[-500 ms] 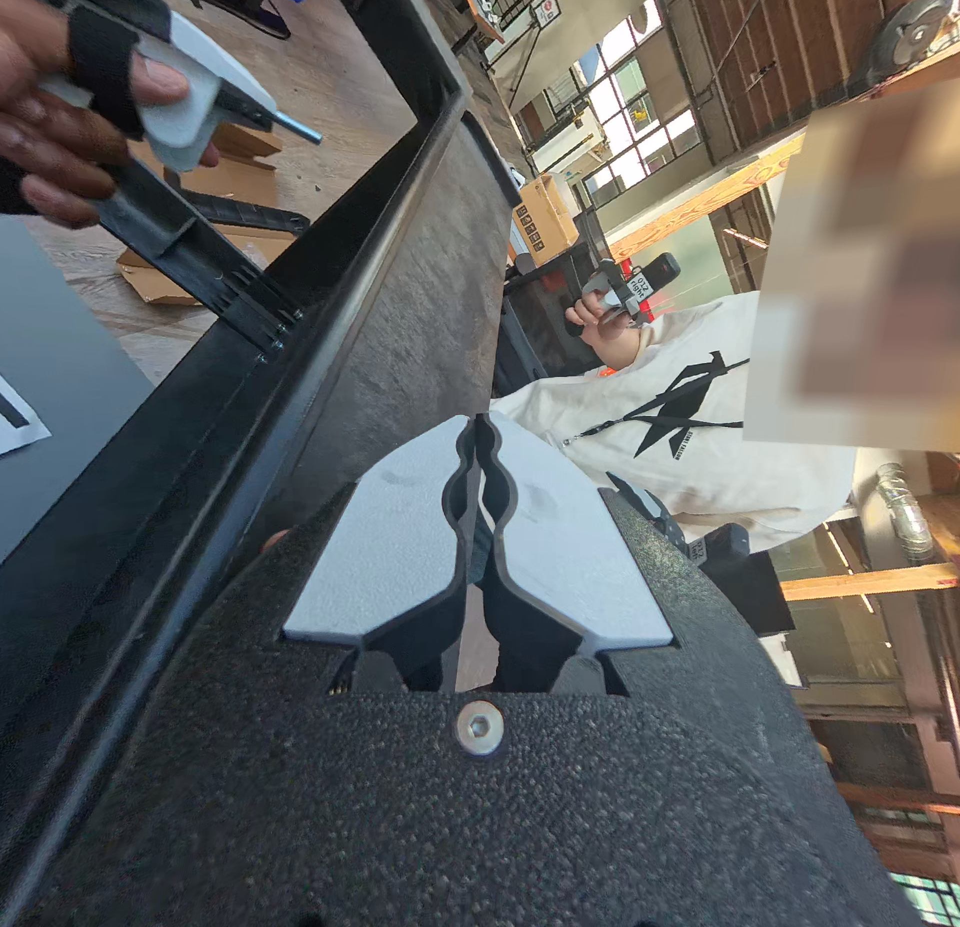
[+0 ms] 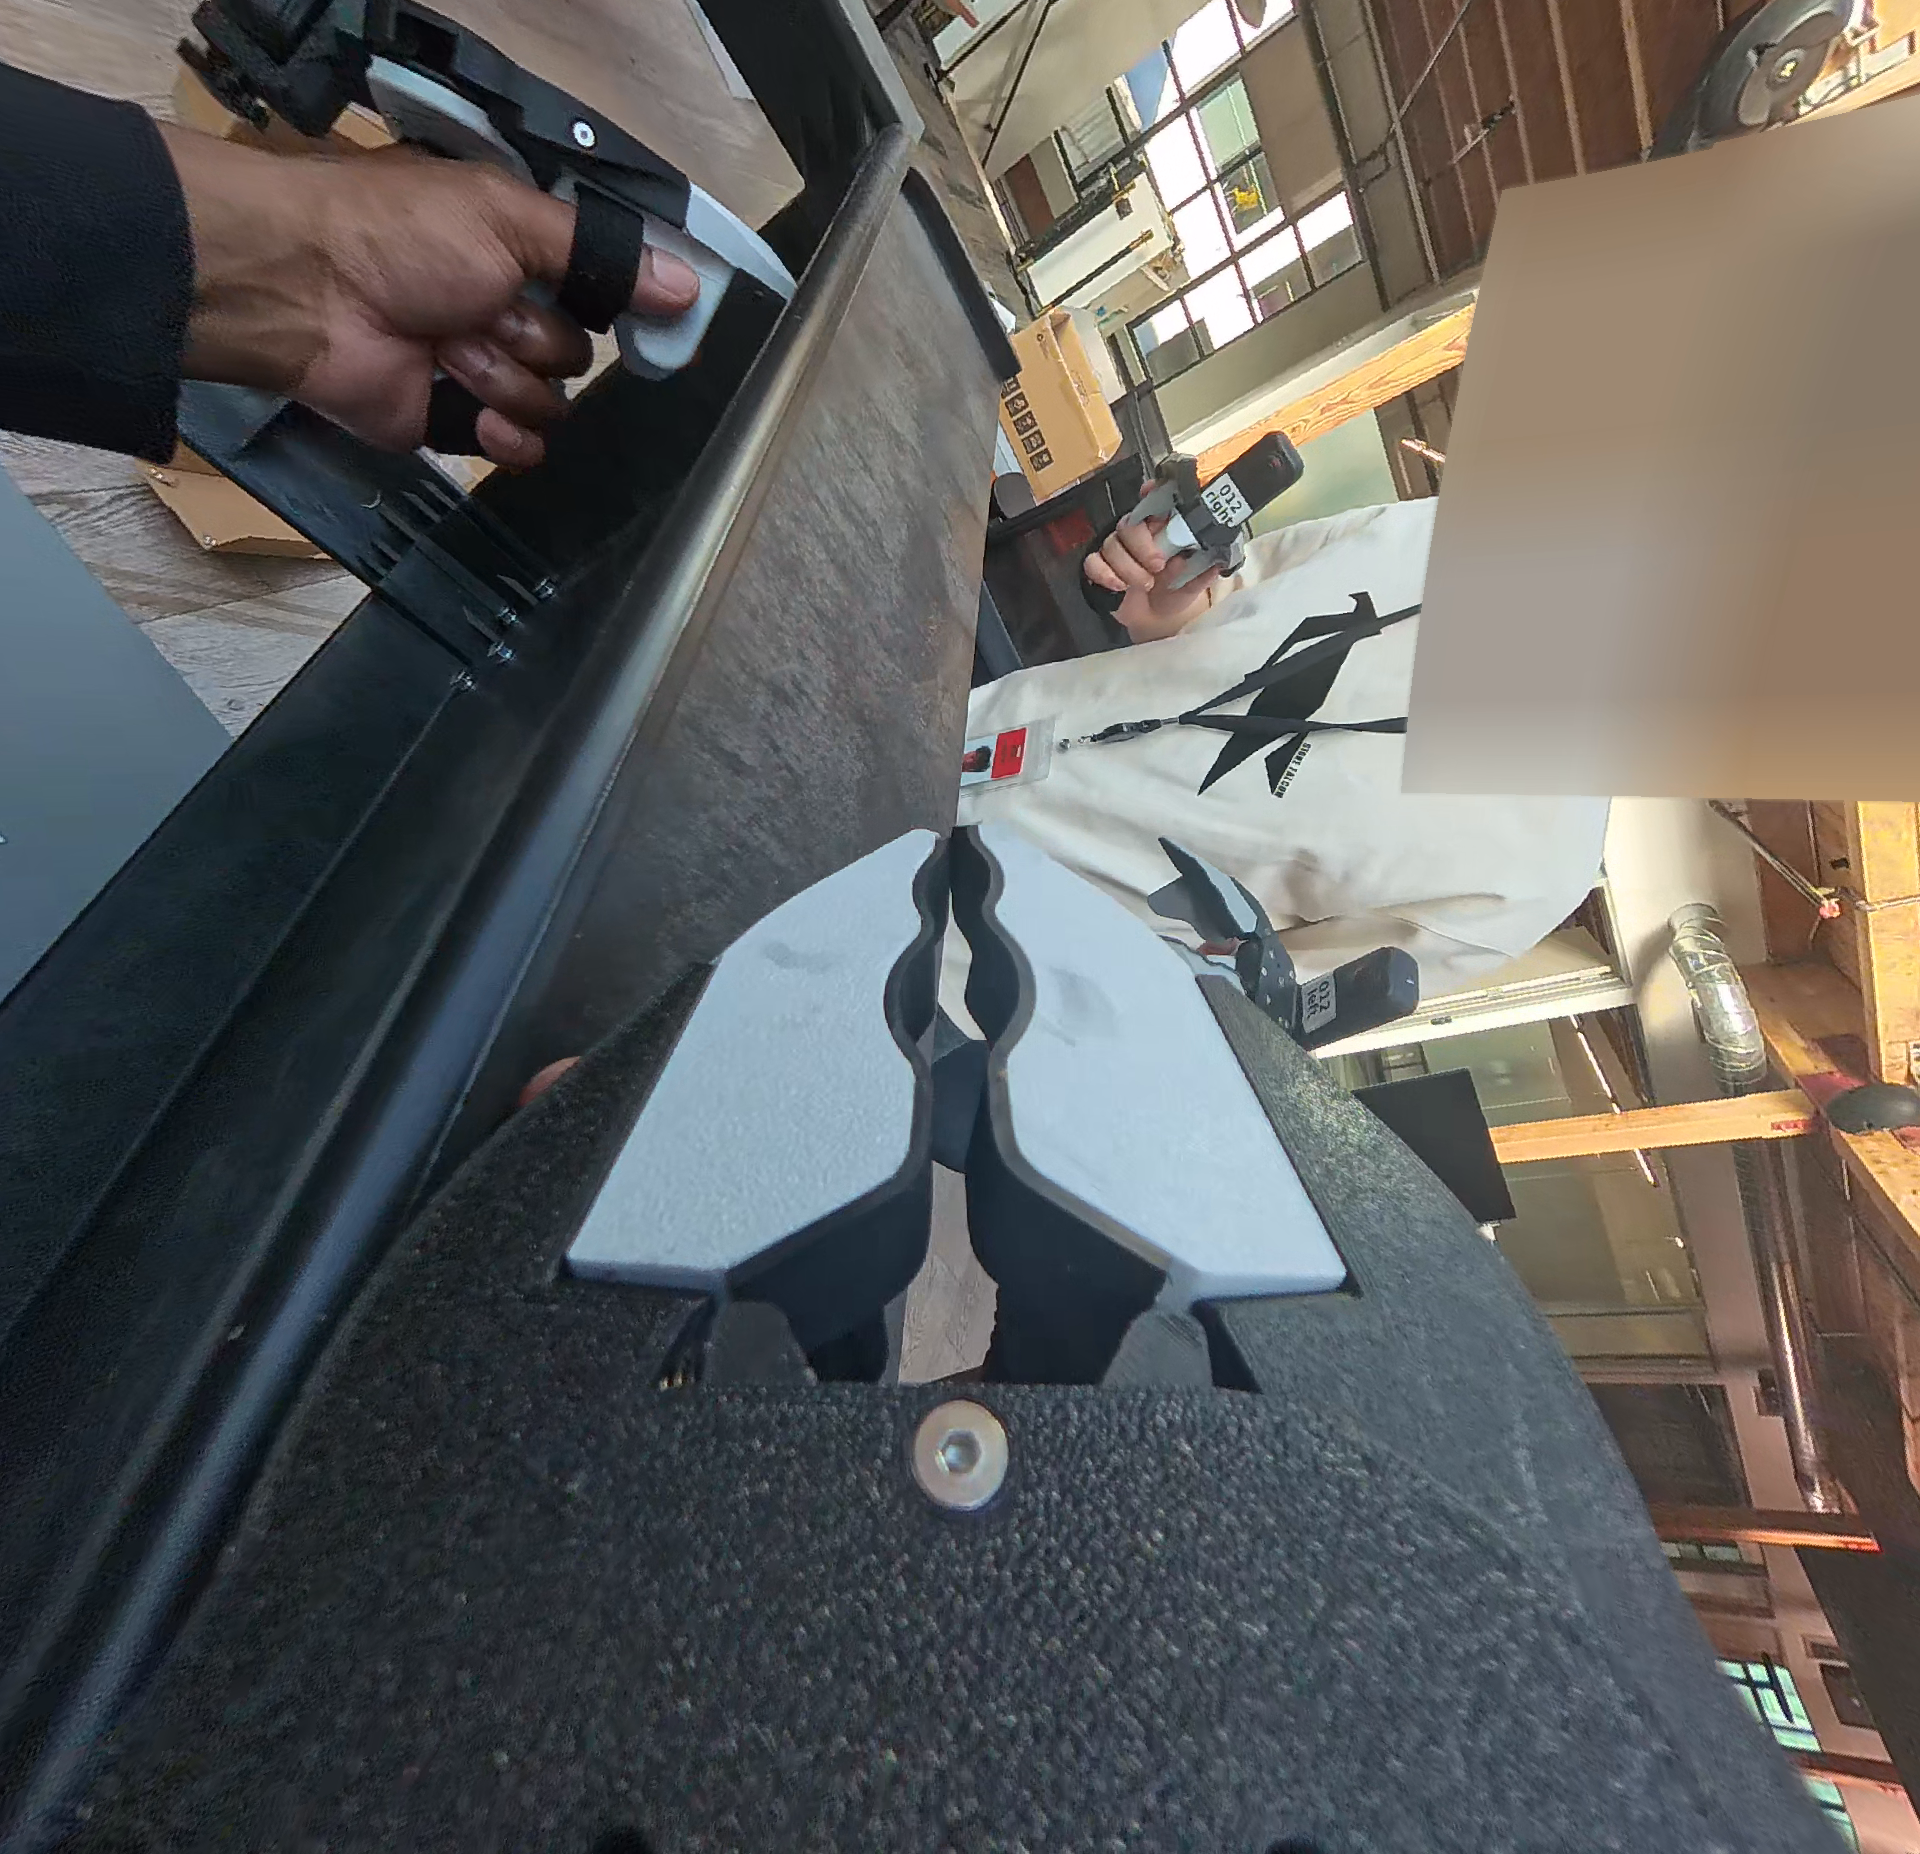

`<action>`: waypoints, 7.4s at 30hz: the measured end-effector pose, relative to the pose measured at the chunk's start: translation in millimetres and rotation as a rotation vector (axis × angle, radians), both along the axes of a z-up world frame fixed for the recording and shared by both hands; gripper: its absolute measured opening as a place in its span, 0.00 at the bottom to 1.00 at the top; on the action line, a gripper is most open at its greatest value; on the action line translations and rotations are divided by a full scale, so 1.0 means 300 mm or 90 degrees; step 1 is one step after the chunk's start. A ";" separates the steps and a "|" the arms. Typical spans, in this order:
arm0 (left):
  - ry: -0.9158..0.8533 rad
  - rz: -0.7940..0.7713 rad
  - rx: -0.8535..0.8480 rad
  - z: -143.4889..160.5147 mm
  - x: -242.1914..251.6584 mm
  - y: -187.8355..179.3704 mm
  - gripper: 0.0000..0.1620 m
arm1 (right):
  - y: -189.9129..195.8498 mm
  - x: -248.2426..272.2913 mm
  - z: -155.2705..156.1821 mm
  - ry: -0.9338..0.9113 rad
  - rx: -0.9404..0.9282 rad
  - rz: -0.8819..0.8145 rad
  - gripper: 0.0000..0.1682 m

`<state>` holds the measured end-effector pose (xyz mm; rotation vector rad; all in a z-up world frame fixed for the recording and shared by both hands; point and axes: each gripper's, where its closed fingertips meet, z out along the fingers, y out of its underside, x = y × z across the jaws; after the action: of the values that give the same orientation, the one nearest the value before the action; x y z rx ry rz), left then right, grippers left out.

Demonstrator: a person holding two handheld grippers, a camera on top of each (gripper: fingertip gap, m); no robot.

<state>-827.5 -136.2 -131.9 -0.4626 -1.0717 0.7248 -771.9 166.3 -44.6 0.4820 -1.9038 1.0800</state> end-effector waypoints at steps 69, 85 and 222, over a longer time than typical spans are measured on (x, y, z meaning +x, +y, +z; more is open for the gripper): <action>0.081 0.117 -0.111 0.089 -0.063 -0.024 0.01 | 0.001 0.000 0.001 -0.017 -0.001 0.007 0.00; 0.028 0.130 -0.023 -0.051 0.109 0.070 0.04 | 0.000 0.002 0.002 -0.016 -0.004 0.012 0.00; 0.277 0.469 0.121 0.474 2.755 2.447 0.00 | 2.076 0.620 0.099 -1.040 -0.482 0.277 0.00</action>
<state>-0.8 598.0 10.3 0.2767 -0.8716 1.2856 -585.9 789.2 -15.0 -0.7360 -2.3054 2.8557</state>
